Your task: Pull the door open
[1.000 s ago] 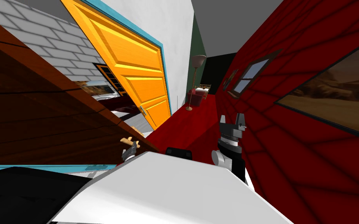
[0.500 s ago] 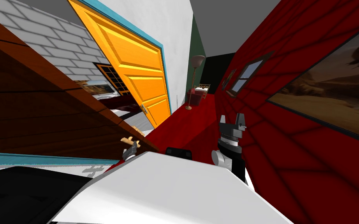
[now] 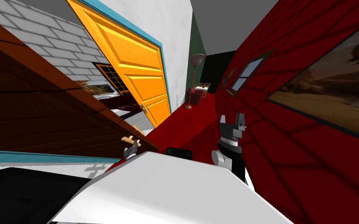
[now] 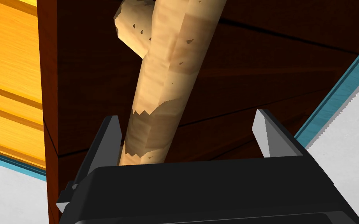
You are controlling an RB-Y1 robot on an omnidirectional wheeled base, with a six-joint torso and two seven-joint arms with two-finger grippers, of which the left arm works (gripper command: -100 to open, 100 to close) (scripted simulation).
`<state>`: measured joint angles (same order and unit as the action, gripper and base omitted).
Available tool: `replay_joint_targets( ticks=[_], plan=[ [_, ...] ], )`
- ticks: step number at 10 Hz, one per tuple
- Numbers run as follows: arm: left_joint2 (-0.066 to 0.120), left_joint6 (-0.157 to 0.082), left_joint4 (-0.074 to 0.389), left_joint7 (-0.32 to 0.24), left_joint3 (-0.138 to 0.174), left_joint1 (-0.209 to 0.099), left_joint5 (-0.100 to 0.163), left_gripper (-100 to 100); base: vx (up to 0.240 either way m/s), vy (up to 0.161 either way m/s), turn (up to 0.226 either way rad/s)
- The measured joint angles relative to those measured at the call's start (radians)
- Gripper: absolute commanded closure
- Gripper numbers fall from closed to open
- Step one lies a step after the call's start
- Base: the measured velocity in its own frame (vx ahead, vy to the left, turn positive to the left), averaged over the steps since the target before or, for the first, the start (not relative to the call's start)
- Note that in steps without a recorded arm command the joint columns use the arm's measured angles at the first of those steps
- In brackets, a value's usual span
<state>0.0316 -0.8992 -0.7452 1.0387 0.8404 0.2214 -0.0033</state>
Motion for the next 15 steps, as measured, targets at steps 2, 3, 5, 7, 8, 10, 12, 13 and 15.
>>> replay_joint_targets(
  ticks=[2, 3, 5, 7, 8, 10, 12, 13, 15],
  plan=[
    [-0.034, 0.040, -0.082, -0.012, -0.011, 0.037, -0.005, 100, -0.029, -0.007, 0.005],
    [-0.029, 0.033, -0.065, -0.011, -0.009, 0.031, -0.003, 100, -0.002, -0.009, 0.040],
    [-0.016, 0.014, -0.034, -0.015, -0.008, 0.029, -0.002, 100, -0.001, -0.005, 0.009],
    [-0.026, 0.022, -0.054, -0.014, -0.008, 0.036, -0.003, 100, 0.011, 0.003, -0.009],
    [-0.014, 0.003, -0.021, -0.017, -0.007, 0.028, -0.001, 100, -0.001, 0.011, 0.015],
    [-0.026, 0.011, -0.046, -0.016, -0.014, 0.025, -0.004, 100, -0.150, -0.012, -0.138],
    [-0.019, -0.007, -0.023, -0.023, -0.023, 0.010, -0.004, 100, -0.183, 0.039, -0.078],
    [-0.021, -0.009, -0.019, -0.028, -0.028, 0.009, -0.005, 100, -0.175, 0.011, -0.065],
    [-0.032, 0.002, -0.039, -0.038, -0.036, 0.021, -0.006, 100, -0.174, 0.028, -0.064]
  ],
)
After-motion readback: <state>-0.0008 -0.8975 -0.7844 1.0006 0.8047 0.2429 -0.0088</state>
